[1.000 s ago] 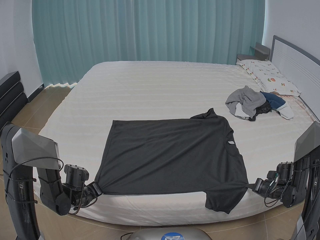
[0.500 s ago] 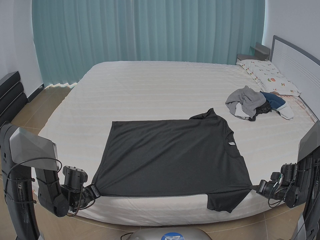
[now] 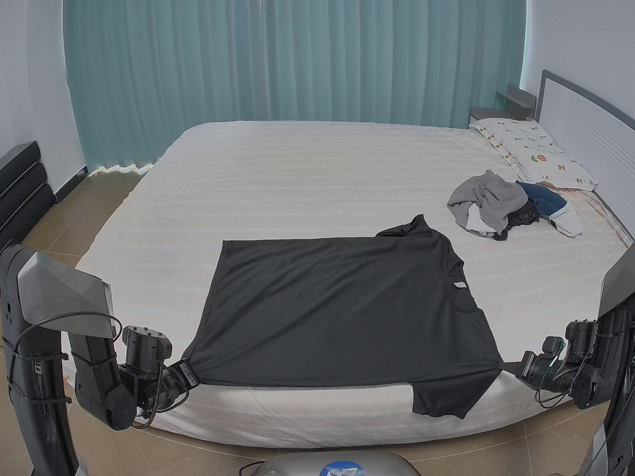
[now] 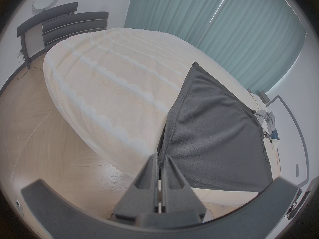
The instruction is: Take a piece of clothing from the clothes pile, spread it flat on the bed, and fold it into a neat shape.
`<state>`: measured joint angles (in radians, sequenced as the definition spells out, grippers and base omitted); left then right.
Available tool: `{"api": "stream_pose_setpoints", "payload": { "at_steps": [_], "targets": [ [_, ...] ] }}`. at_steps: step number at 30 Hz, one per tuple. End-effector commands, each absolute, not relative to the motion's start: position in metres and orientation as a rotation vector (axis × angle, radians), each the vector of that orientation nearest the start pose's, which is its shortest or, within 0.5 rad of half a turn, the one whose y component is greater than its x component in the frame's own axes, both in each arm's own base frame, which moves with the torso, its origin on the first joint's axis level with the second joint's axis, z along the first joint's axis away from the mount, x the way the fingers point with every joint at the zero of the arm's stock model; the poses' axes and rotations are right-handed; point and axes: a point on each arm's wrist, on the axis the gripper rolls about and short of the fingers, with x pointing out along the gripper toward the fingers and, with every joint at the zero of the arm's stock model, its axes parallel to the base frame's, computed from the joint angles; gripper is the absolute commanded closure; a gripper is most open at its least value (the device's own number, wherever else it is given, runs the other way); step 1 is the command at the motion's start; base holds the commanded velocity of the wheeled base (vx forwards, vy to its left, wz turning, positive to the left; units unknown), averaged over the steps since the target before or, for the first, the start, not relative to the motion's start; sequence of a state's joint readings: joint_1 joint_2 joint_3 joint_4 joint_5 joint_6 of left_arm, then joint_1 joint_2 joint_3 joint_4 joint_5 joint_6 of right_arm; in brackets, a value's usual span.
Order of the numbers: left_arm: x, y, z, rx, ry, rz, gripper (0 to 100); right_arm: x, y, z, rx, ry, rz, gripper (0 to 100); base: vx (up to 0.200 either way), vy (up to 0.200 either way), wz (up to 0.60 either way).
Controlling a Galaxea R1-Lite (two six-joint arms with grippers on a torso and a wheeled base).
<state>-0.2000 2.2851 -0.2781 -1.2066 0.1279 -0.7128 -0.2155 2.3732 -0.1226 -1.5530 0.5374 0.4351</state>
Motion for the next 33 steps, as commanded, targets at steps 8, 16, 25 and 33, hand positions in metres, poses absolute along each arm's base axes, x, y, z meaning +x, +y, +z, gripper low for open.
{"api": "stream_pose_setpoints", "payload": {
  "at_steps": [8, 16, 25, 33],
  "targets": [
    [0.258, -0.044, -0.037, -0.547, 0.777, 0.219, 100, 0.232, -0.042, -0.029, 0.675, 0.692, 0.196, 100, 0.000, 0.000, 0.00],
    [0.251, -0.041, -0.037, -0.489, 0.800, 0.209, 100, 0.223, -0.040, -0.030, 0.615, 0.715, 0.214, 100, 0.000, 0.000, 0.00],
    [0.239, -0.039, -0.038, -0.409, 0.833, 0.191, 100, 0.211, -0.042, -0.030, 0.528, 0.735, 0.230, 100, 0.000, 0.000, 0.00],
    [0.229, -0.038, -0.040, -0.356, 0.859, 0.174, 100, 0.207, -0.043, -0.030, 0.477, 0.740, 0.240, 100, 0.000, 0.000, 0.00]
  ]
}}
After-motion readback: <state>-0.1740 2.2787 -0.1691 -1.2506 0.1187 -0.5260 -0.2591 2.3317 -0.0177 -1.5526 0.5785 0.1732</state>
